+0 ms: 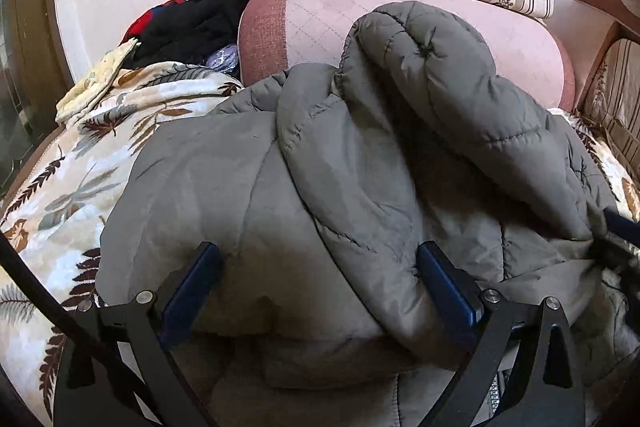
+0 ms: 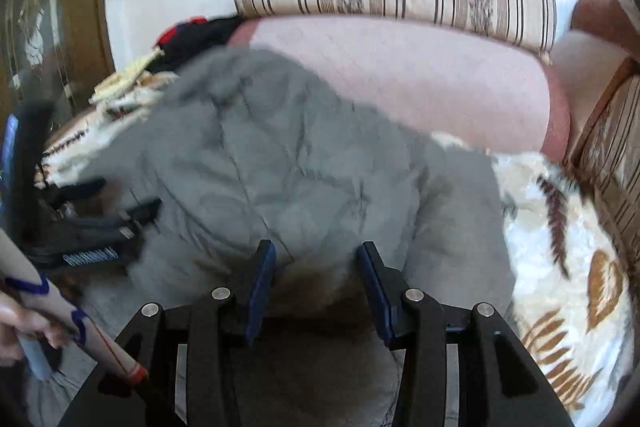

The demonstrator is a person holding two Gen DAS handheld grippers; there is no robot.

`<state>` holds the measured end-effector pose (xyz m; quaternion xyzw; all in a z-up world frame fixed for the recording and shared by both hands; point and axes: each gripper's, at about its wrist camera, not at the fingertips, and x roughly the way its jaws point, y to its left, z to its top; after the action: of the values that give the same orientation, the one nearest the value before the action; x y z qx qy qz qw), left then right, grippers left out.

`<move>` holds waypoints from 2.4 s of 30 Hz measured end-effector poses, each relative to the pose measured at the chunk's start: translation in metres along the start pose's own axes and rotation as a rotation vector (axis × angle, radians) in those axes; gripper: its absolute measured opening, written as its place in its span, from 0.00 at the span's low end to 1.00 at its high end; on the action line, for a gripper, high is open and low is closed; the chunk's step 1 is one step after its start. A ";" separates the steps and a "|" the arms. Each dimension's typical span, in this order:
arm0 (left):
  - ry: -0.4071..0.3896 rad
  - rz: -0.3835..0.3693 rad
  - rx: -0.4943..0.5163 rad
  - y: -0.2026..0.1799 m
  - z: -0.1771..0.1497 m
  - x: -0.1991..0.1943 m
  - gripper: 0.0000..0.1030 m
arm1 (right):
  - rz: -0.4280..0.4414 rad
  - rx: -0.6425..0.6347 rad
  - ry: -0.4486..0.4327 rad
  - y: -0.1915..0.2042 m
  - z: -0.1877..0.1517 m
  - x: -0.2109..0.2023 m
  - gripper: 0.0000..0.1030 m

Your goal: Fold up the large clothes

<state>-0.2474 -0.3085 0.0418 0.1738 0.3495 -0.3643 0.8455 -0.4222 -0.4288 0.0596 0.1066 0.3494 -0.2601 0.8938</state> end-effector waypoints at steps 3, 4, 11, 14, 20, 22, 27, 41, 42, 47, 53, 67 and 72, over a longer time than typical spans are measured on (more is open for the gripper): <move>0.007 0.000 -0.003 0.002 0.000 0.003 0.98 | 0.032 0.050 0.046 -0.014 -0.012 0.017 0.46; 0.009 -0.001 -0.007 0.003 0.000 0.004 0.99 | 0.052 0.073 0.044 -0.018 -0.013 0.017 0.46; 0.008 0.014 0.003 0.001 -0.002 0.008 1.00 | 0.095 0.102 0.090 -0.026 -0.016 0.029 0.46; 0.005 0.017 0.004 0.000 -0.002 0.007 1.00 | 0.109 0.112 0.088 -0.027 -0.017 0.028 0.47; 0.001 0.022 0.005 0.000 -0.003 0.004 1.00 | 0.103 0.106 0.082 -0.026 -0.018 0.027 0.47; 0.001 0.020 0.004 0.001 -0.003 0.004 1.00 | 0.107 0.109 0.082 -0.027 -0.018 0.027 0.47; 0.001 0.021 0.004 0.001 -0.003 0.004 1.00 | 0.106 0.105 0.079 -0.026 -0.018 0.028 0.48; 0.003 0.021 0.000 0.002 -0.003 0.005 1.00 | 0.135 0.144 0.033 -0.034 -0.002 0.005 0.48; 0.003 0.022 0.000 0.002 -0.003 0.005 1.00 | 0.135 0.147 0.019 -0.035 0.000 0.001 0.48; 0.003 0.022 0.000 0.002 -0.003 0.005 1.00 | 0.104 0.163 -0.034 -0.045 0.006 -0.007 0.48; 0.003 0.022 -0.001 0.002 -0.003 0.005 1.00 | 0.105 0.212 0.086 -0.053 -0.011 0.025 0.54; -0.011 0.019 -0.015 0.004 -0.002 -0.003 1.00 | 0.128 0.251 0.076 -0.057 -0.010 0.017 0.57; -0.041 0.024 -0.010 0.003 0.003 -0.027 1.00 | 0.130 0.234 0.032 -0.051 0.000 -0.006 0.57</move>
<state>-0.2571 -0.2945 0.0630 0.1664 0.3317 -0.3558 0.8577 -0.4537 -0.4694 0.0634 0.2368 0.3231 -0.2392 0.8845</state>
